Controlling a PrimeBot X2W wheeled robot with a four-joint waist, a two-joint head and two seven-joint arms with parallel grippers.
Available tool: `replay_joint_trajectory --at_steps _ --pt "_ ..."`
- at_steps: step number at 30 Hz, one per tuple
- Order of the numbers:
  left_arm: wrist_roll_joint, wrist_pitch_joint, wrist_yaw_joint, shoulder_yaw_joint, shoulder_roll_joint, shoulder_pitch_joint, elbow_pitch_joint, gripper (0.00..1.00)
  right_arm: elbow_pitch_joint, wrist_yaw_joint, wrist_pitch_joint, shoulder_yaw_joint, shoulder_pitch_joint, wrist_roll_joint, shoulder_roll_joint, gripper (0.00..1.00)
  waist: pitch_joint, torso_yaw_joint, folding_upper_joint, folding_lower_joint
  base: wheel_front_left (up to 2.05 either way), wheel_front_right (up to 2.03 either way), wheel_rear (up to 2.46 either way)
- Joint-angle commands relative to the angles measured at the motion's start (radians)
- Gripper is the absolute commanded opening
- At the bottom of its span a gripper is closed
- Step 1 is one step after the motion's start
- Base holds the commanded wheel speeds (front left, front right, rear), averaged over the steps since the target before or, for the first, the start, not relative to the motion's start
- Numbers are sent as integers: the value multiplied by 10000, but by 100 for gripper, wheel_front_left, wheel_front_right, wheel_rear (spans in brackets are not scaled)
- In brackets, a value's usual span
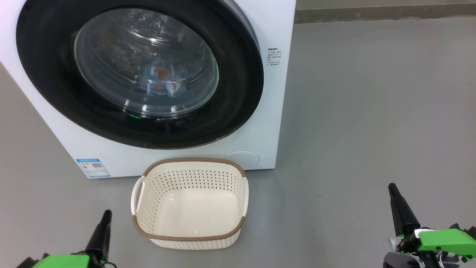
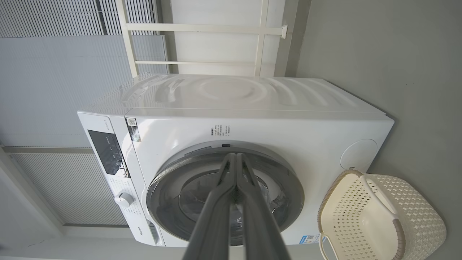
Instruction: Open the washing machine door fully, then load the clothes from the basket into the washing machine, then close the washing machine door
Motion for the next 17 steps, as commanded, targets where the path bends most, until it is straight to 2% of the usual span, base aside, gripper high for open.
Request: replay_joint_trajectory --at_steps 1,17 --pt "-12 52 -29 360 116 -412 -292 0 -307 16 80 225 -103 34 -31 0 0 0 0 0 0 0 0" --pt "-7 56 -29 366 112 -413 -292 0 -307 16 79 225 -103 35 -31 0 0 0 0 0 0 0 0"
